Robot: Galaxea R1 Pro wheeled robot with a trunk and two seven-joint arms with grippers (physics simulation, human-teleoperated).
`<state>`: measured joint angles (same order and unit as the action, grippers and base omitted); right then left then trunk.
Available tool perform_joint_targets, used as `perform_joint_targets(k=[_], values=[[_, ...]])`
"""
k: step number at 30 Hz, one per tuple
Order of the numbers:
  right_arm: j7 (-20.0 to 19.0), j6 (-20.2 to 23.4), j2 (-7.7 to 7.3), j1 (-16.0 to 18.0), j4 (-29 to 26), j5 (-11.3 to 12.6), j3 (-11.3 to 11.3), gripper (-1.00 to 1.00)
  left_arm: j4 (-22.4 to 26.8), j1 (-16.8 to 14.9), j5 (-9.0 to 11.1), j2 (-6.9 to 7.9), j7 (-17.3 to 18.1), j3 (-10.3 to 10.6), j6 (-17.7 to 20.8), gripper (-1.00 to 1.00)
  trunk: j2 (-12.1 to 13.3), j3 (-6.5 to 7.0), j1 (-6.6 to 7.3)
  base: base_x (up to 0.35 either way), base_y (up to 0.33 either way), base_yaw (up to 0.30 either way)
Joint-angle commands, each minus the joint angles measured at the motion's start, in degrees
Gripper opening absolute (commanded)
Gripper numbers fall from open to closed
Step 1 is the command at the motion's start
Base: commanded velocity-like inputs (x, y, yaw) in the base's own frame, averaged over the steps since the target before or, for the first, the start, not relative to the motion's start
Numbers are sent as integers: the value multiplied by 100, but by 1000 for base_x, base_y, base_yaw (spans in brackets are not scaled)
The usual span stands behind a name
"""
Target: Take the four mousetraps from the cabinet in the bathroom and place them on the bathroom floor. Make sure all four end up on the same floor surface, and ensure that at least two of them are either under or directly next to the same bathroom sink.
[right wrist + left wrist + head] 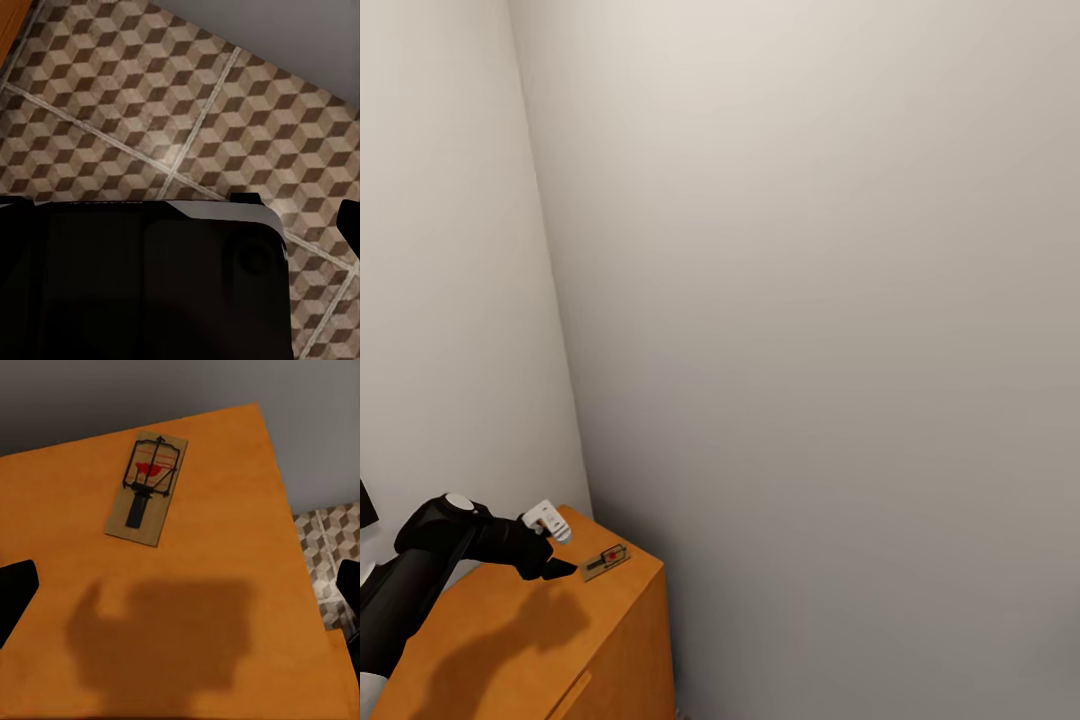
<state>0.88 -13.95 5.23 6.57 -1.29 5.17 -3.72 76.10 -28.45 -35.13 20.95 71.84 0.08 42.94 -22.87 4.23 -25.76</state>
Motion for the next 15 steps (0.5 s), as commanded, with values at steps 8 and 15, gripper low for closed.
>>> perform_joint_targets(k=[8,15], values=[[8,-21,3,2,6,54,-41,100,-40,-3,-38,5,8,0,48,100,-5,-4,-2,1,0,0],[6,-24,5,2,6,51,-41,100,-35,-3,-38,6,5,-6,47,100,-5,-41,-2,0,0,0]])
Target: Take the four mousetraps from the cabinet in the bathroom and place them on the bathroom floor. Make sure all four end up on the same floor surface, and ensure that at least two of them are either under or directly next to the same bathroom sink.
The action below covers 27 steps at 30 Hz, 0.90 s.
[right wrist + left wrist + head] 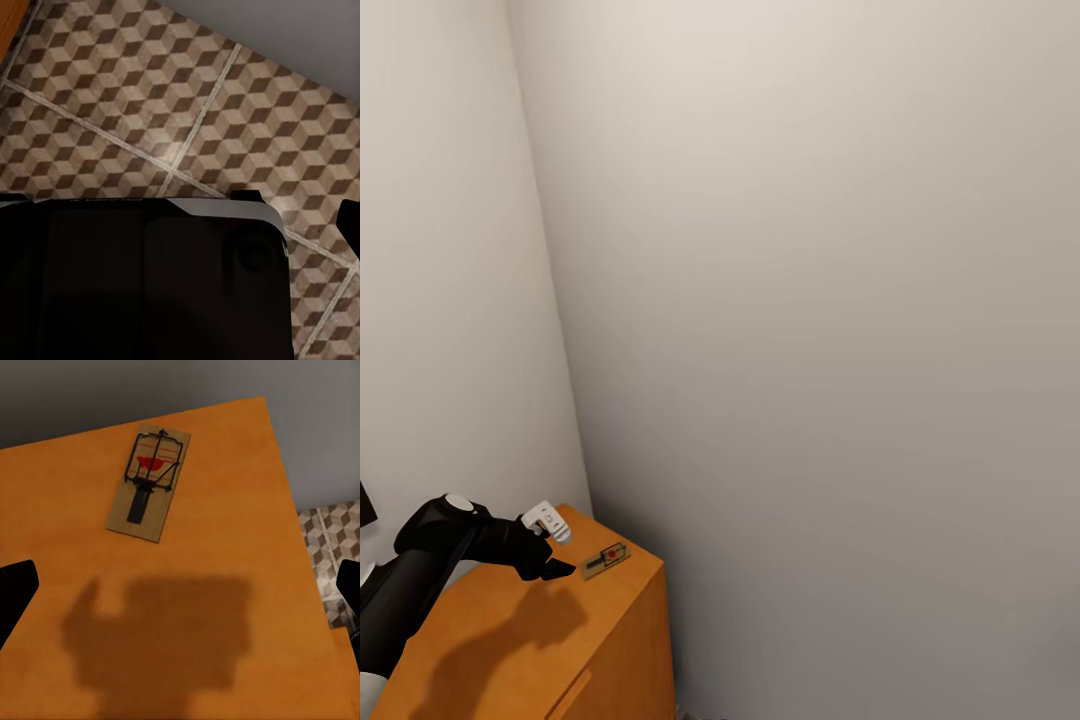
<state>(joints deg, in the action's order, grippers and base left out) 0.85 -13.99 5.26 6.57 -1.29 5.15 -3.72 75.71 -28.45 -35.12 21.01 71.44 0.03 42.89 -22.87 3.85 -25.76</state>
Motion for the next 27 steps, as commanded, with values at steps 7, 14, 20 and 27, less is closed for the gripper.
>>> perform_joint_targets(k=[7,14,20,27], values=[[5,-19,1,2,6,56,-41,100,5,-3,-39,7,45,5,53,100,-5,-61,-2,0,0,0],[3,-23,1,2,6,56,-41,100,10,-3,-39,9,45,3,53,100,-5,-122,-2,0,0,0],[3,-25,1,2,6,56,-41,100,6,-3,-39,9,45,-3,53,100,-5,-174,-2,0,0,0],[3,-25,1,2,6,54,-41,100,22,-3,-39,9,45,-20,53,100,-5,-235,-2,0,0,0]])
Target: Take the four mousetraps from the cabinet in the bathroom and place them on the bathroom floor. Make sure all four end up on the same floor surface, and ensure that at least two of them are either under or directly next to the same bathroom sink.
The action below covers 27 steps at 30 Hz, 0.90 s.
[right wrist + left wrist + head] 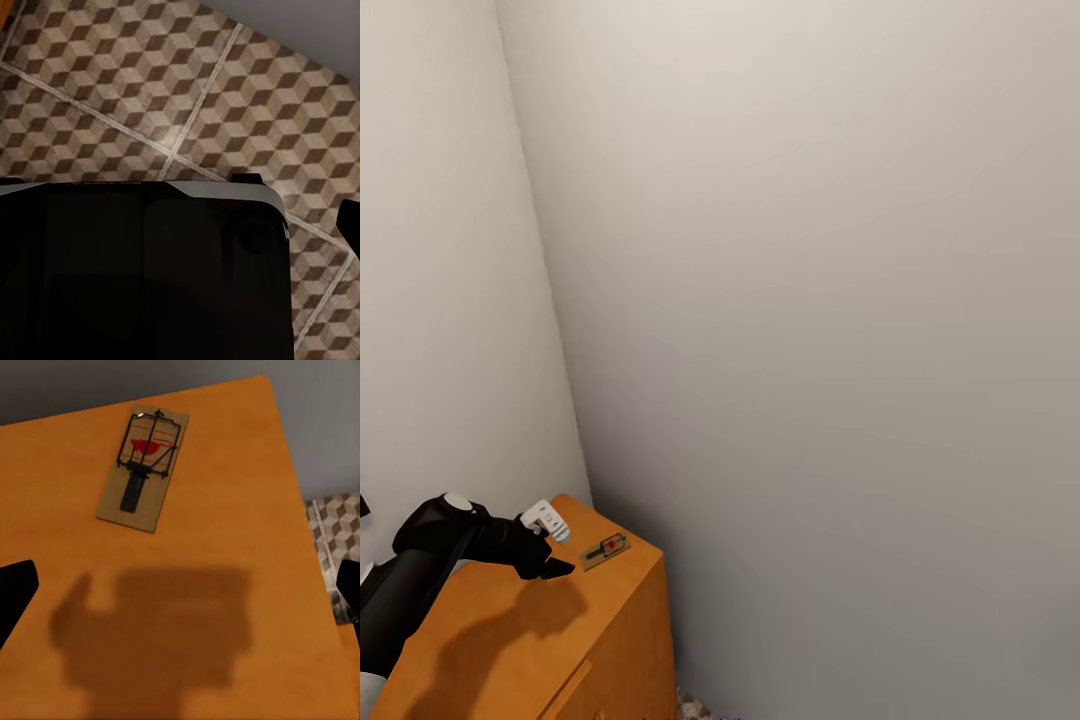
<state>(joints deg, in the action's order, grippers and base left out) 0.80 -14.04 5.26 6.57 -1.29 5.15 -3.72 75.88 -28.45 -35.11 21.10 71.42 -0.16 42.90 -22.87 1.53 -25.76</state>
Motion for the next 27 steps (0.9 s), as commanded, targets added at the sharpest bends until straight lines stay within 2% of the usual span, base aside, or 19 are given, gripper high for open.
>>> perform_joint_targets(k=[1,15,19,20,21,27], values=[[8,-20,1,2,6,54,-41,100,7,-3,-40,-1,48,-4,52,100,-5,-12,-2,0,0,0],[8,-29,1,2,6,47,-41,100,15,-3,-27,-5,39,-36,60,100,-5,-133,-2,0,0,0],[8,-29,1,2,6,48,-41,100,32,-3,-21,-5,39,-212,60,100,-5,-168,-2,0,0,0],[8,-29,1,2,6,49,-41,100,50,-3,-8,-8,39,-371,57,100,-5,-176,-2,0,0,0],[8,-29,1,2,6,49,-41,100,56,-3,-2,-8,39,-417,55,100,-5,-185,-2,0,0,0],[8,-29,1,2,6,40,-41,100,65,-3,13,-15,41,-489,-86,100,-5,-236,-2,0,0,0]])
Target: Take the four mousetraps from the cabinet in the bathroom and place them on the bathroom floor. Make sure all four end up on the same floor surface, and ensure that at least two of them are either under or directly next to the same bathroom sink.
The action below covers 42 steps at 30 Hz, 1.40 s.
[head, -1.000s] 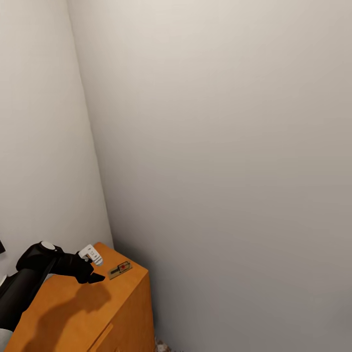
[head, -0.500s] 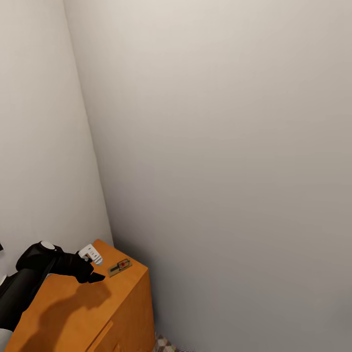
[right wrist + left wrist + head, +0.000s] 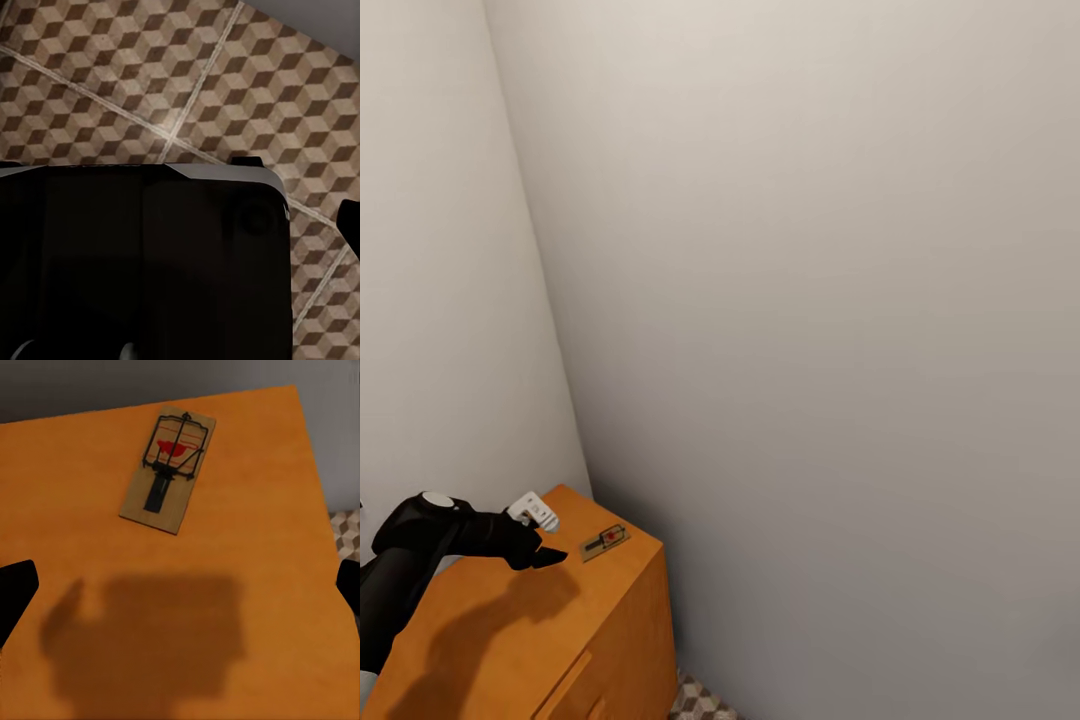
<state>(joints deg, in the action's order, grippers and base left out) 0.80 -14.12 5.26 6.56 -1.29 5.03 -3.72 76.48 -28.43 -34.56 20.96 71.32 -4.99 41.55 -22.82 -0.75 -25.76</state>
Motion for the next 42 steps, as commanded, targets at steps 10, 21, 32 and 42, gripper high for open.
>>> perform_joint_targets(k=[10,21,32,42], values=[[8,-20,1,4,6,52,-41,100,-1,-5,-17,-51,52,-18,-292,100,-9,-93,-3,0,0,0],[8,-20,1,4,6,52,-41,100,-6,-5,-15,-84,55,-19,-323,100,-9,-181,-3,0,0,0],[8,-20,1,4,6,51,-41,100,-1,-5,-8,-101,57,-19,-473,100,-9,-266,-3,0,0,0],[8,-20,-3,4,6,51,-42,100,62,-5,141,-101,90,-25,-512,100,-9,-342,-3,0,0,0]])
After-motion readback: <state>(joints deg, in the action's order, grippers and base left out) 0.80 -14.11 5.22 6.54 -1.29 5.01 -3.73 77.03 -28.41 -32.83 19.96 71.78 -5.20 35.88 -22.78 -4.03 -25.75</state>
